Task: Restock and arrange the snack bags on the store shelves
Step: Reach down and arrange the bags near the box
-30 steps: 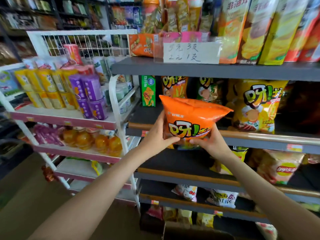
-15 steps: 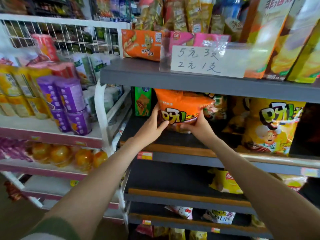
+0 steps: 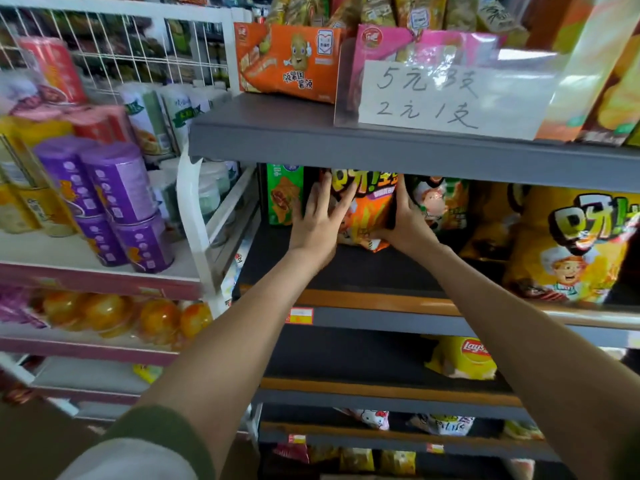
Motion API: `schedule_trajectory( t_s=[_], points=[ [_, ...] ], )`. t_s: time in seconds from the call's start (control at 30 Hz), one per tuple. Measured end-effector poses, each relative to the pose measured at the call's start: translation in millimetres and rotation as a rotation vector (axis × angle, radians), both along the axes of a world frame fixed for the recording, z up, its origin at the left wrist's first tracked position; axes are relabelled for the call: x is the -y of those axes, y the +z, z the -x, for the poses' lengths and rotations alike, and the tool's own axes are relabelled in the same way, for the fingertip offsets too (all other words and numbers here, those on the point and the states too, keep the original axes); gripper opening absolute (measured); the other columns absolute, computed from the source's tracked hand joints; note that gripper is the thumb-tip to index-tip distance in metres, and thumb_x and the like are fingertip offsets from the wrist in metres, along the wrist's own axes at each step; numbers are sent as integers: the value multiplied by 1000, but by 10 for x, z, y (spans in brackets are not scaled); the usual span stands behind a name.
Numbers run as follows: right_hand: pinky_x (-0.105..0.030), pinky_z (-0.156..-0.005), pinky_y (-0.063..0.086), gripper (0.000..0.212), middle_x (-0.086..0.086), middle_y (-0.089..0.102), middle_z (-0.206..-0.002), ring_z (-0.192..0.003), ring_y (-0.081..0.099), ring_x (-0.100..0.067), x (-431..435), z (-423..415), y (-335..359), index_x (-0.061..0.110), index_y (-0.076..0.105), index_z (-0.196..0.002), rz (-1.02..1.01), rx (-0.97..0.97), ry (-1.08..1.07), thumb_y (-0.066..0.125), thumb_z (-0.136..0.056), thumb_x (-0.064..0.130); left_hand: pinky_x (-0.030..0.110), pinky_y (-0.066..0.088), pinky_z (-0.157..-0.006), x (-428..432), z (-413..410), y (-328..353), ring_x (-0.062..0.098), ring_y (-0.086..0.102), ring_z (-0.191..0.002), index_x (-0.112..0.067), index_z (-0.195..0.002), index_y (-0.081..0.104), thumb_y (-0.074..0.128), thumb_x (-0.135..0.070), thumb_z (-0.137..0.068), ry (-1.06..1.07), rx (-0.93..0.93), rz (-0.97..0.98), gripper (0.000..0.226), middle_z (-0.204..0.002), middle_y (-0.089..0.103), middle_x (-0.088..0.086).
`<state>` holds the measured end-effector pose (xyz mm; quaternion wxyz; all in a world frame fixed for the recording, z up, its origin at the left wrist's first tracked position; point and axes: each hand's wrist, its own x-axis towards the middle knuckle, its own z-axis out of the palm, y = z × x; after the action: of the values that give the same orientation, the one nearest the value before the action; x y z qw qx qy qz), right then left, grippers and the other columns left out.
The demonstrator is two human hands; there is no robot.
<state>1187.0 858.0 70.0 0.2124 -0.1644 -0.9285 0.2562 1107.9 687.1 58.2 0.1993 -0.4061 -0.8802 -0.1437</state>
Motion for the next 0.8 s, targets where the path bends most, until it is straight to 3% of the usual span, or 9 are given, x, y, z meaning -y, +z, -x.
schedule_trajectory(
  t_s=[0.07, 0.17, 0.3, 0.4, 0.5, 0.57, 0.67, 0.8],
  points=[
    [-45, -109, 35, 122, -13, 21, -156, -139, 29, -34, 15, -11, 28, 21, -15, -150, 11, 28, -63, 80, -74, 19, 53, 23, -113, -33, -81, 41, 35, 5, -145, -35, -150, -8, 48, 4, -89, -37, 148, 12, 92, -157, -19, 14],
    [-52, -102, 41, 109, -12, 20, -157, -136, 32, -37, 130, -76, -18, 22, -16, -150, -48, 18, -112, 70, -83, 20, 48, 29, -112, -70, -236, 53, 34, 8, -145, -33, -151, -6, 59, -12, -89, -49, 257, -64, 93, -158, -17, 13],
    [-55, -110, 25, 96, -8, 7, -160, -145, 11, -31, 330, -315, -76, 28, -12, -151, -188, -38, -91, 62, -90, 28, 49, 34, -109, -16, -429, -129, 36, 21, -141, -29, -153, -2, 59, -24, -90, 28, 243, -135, 87, -159, 2, 15],
    [-50, -113, 20, 75, -7, 11, -160, -145, 12, -29, 393, -518, -94, 24, 4, -153, -169, 5, 26, 50, -96, 40, 48, 30, -110, 32, -720, -153, 38, 31, -136, -23, -153, 9, 51, -26, -94, 113, 157, -121, 73, -156, 15, 17],
    [-48, -110, 30, 60, -16, 37, -148, -135, 33, -34, 426, -788, -217, 8, 29, -148, -238, -125, 77, 47, -97, 35, 48, 40, -102, 94, -1073, -263, 37, 48, -122, -9, -142, 41, 50, -23, -92, 86, 69, -270, 52, -142, 43, 18],
    [-44, -100, 37, 50, -19, 51, -131, -119, 45, -34, 498, -1066, -378, 2, 41, -139, -301, -269, 170, 49, -95, 24, 48, 38, -104, 150, -1355, -527, 34, 49, -120, -4, -131, 52, 50, -18, -88, 14, -24, -348, 45, -133, 52, 18],
    [-38, -88, 38, 39, -19, 57, -117, -102, 47, -29, 602, -1544, -788, 0, 49, -130, -356, -388, 327, 50, -93, 13, 47, 21, -115, 255, -1850, -1108, 31, 35, -134, -1, -131, 50, 51, -11, -86, -41, -56, -333, 46, -140, 47, 20],
    [-36, -86, 37, 35, -13, 55, -120, -103, 49, -28, 556, -2054, -1746, 5, 48, -127, -299, -288, 484, 52, -93, 12, 47, 29, -112, 355, -2486, -2119, 28, 34, -134, -3, -133, 43, 43, -17, -90, 76, 112, -164, 45, -139, 47, 18]
  ],
)
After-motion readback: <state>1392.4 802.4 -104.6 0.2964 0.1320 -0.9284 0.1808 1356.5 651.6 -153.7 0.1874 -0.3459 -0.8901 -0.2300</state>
